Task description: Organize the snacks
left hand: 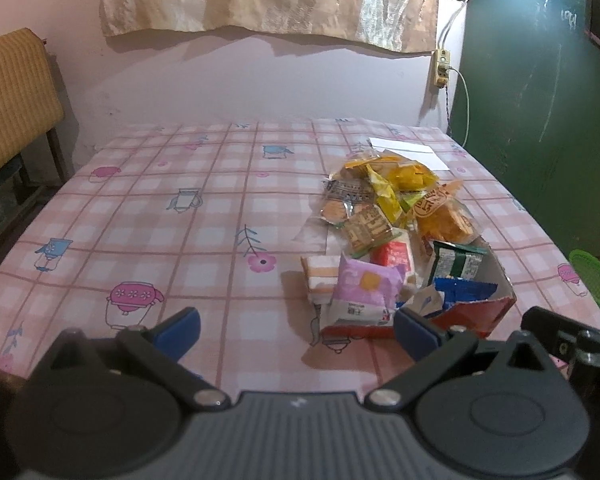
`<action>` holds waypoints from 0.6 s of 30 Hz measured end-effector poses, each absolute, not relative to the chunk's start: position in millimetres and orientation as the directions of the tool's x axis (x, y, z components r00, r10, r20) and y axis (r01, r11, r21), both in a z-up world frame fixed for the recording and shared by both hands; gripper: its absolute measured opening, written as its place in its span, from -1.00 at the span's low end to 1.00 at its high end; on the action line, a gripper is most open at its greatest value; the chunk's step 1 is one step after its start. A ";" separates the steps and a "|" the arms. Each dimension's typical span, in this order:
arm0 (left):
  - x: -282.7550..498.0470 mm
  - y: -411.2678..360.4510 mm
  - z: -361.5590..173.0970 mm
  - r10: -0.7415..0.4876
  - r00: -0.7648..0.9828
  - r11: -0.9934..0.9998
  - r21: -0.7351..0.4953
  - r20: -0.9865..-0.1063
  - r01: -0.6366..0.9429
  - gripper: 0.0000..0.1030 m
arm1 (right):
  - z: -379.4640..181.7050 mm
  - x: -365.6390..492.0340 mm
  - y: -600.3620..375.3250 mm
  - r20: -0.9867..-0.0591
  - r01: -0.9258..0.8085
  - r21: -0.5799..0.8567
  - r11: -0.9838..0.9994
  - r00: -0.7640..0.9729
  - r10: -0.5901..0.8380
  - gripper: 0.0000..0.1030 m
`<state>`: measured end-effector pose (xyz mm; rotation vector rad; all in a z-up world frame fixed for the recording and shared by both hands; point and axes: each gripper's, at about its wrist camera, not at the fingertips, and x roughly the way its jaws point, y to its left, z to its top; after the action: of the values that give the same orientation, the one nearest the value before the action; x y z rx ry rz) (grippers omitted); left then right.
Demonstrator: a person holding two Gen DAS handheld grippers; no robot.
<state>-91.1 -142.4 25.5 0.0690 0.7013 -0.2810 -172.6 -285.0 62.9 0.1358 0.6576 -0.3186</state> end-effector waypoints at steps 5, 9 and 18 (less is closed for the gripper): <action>-93.7 -144.2 26.8 -0.220 0.736 0.960 -0.008 -0.641 0.280 0.97 | 62.2 -174.4 -285.2 -0.620 0.332 0.018 0.943 0.744 -0.249 1.00; -94.5 -144.5 27.7 -0.211 0.739 0.960 0.006 -0.639 0.279 0.97 | 61.1 -175.1 -285.4 -0.620 0.328 0.019 0.944 0.745 -0.247 1.00; -96.9 -146.7 29.2 -0.199 0.747 0.960 0.029 -0.635 0.280 0.97 | 60.0 -175.2 -286.3 -0.622 0.319 0.022 0.948 0.746 -0.237 1.00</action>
<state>-96.9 -146.7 29.2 0.1250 0.6791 -0.2629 -175.2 -286.3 60.0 0.1296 0.6625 -0.3050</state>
